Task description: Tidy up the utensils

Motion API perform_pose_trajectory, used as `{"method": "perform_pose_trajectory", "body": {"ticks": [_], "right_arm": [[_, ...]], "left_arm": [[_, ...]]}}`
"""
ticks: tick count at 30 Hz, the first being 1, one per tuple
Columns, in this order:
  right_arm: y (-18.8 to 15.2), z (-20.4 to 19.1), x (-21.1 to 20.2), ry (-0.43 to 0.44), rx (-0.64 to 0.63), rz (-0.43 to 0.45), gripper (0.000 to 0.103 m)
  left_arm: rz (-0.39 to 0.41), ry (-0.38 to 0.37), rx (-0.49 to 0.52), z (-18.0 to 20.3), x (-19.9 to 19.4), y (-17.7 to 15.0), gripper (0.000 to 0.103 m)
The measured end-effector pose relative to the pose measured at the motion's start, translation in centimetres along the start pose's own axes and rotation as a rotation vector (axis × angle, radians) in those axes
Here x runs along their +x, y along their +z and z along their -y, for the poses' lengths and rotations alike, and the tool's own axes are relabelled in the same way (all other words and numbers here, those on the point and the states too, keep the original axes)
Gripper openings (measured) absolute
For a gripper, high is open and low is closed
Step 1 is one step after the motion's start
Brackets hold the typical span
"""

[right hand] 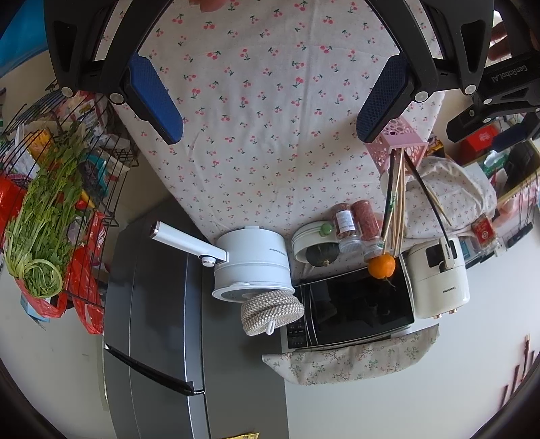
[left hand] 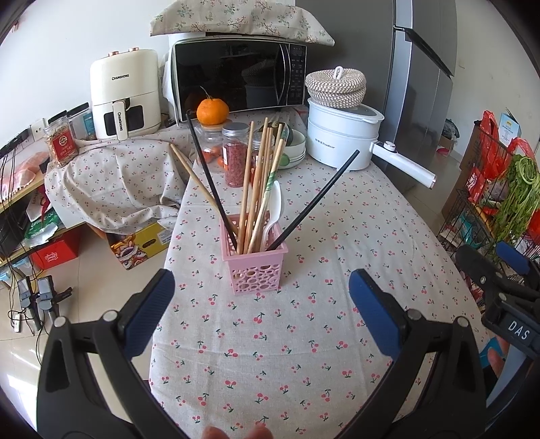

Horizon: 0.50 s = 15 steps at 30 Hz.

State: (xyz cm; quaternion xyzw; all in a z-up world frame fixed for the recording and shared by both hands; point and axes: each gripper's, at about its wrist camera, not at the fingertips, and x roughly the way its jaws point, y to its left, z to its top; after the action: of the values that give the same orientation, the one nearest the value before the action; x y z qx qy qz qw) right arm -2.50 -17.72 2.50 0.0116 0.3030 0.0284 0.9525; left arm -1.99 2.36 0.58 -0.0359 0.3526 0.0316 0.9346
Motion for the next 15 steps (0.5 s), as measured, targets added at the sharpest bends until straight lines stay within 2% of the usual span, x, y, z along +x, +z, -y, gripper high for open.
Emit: {"method": "perform_pose_trajectory", "body": {"ticks": [7,10,15], "right_arm": [[-0.05,-0.01,0.08,-0.003,-0.002,-0.003,0.103],[-0.12,-0.05,0.08,-0.008,-0.003,-0.001,0.103],[-0.16,-0.19,0.04,-0.008,-0.009,0.000,0.103]], "left_arm": [[-0.015,-0.031,0.011,0.28,0.01,0.17,0.102],[0.005,-0.031,0.030,0.56,-0.33,0.16,0.102],[-0.006,-0.036,0.006,0.41,-0.22,0.25,0.102]]}}
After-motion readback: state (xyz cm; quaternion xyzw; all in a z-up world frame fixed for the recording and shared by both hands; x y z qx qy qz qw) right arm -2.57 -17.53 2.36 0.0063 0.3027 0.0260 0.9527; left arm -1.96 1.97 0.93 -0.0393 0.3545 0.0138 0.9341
